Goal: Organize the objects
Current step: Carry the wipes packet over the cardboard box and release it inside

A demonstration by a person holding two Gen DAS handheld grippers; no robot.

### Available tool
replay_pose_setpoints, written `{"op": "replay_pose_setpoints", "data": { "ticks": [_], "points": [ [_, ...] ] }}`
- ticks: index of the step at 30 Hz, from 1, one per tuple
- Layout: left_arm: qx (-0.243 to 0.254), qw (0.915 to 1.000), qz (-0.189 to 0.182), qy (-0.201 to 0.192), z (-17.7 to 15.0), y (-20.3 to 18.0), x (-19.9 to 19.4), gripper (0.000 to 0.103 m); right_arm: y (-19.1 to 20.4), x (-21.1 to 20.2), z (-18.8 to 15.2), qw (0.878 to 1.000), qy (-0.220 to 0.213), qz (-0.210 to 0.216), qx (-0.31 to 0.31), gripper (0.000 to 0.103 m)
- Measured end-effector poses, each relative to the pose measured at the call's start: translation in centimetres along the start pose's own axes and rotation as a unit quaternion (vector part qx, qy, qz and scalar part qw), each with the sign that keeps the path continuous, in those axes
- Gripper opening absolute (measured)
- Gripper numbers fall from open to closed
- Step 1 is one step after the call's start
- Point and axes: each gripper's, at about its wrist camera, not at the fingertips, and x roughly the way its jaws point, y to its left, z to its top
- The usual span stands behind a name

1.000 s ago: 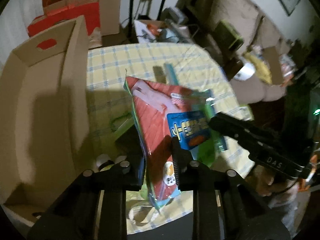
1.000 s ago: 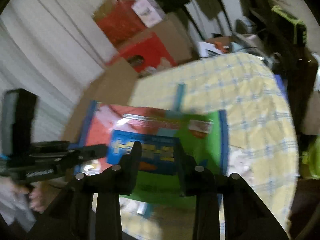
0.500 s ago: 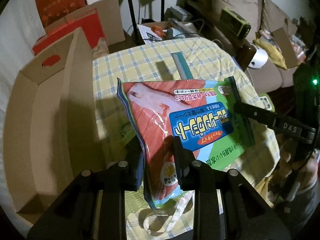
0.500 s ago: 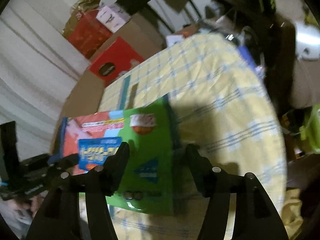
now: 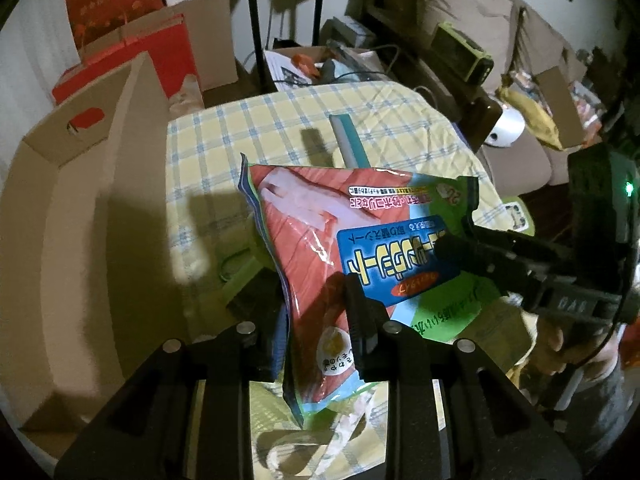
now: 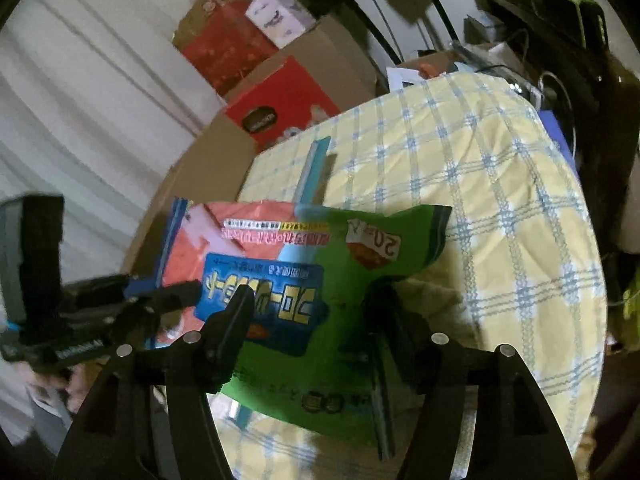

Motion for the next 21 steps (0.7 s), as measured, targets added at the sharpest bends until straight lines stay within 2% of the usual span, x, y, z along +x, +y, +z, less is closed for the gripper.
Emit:
{"op": "replay_pose_setpoints", "data": {
  "ticks": [5,8,14,21],
  "points": [
    [0.000,0.9999,0.011,-0.001,0.2,-0.6,0.0,0.024,0.8,0.9,0.3,0.999,0.014,-0.047,-0.003,0.064],
    [-0.007,1.0000,0.000,-0.004,0.1,-0.6,-0.6,0.024,2.1,0.4,0.1,0.997,0.004,-0.069,-0.026,0.062],
    [-0.012,0.9996,-0.011,-0.023,0.7,-0.4,-2.7,0.023,3.4,-1.2,0.7,0.997,-0.017,-0.067,-0.024,0.061],
    [-0.024,0.9979,-0.021,-0.056,1.7,0.5,-6.9,0.023,7.6,-4.0,2.6,0.994,-0.037,-0.080,-0.060,0.061]
  ]
}}
